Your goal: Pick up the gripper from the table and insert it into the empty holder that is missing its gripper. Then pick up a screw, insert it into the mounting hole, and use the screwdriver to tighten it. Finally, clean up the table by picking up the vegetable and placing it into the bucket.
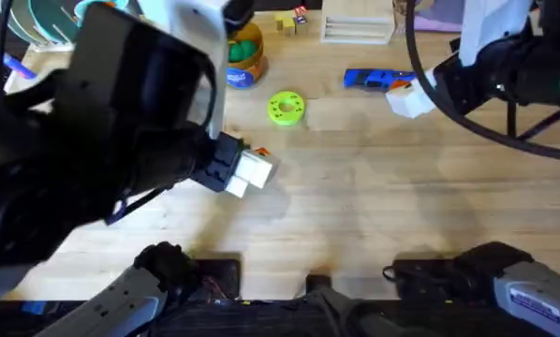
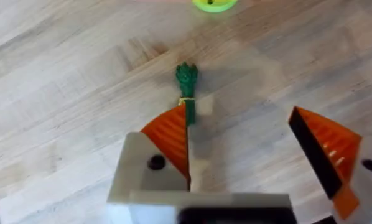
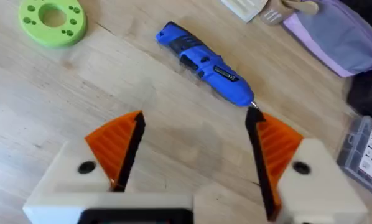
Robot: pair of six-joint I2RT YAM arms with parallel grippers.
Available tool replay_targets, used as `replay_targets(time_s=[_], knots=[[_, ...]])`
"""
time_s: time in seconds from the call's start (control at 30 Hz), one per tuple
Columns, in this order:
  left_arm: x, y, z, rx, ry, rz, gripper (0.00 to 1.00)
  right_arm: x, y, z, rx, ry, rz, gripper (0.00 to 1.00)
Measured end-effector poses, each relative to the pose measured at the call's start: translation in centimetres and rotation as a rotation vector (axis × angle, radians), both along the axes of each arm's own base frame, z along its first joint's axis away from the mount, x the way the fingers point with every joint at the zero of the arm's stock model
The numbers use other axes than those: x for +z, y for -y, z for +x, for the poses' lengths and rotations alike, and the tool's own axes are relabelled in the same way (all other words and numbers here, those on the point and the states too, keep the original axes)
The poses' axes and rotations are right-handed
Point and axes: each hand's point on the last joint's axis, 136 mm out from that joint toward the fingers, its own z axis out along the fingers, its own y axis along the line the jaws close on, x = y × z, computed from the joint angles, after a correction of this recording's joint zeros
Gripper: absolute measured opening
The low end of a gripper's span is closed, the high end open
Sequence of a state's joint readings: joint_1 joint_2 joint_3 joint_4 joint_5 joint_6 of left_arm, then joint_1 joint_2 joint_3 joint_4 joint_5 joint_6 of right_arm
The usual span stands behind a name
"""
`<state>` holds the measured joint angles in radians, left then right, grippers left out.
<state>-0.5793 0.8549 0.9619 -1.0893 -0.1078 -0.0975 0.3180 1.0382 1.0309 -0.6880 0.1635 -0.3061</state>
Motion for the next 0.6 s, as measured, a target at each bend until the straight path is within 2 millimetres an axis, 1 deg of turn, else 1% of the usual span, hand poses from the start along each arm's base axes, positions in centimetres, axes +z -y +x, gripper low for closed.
replay_targets(time_s=[0.13,0.33,0.47,0.6], knots=[[-1.7,-0.5,1.5,0.047,-0.050,0.055,0.990,0.0,0.0,0.0,0.000,0.000,0.000,0.991],[-6.3,-2.7,3.5,0.143,-0.192,0.119,0.990,0.0,0.0,0.0,0.000,0.000,0.000,0.991],[-8.7,-3.2,4.2,0.157,-0.278,0.143,0.992,0.0,0.0,0.0,0.000,-0.001,0.000,0.991],[-10.5,-3.3,4.3,0.126,-0.343,0.175,0.993,-0.2,0.1,-0.2,0.000,-0.010,-0.003,0.992]])
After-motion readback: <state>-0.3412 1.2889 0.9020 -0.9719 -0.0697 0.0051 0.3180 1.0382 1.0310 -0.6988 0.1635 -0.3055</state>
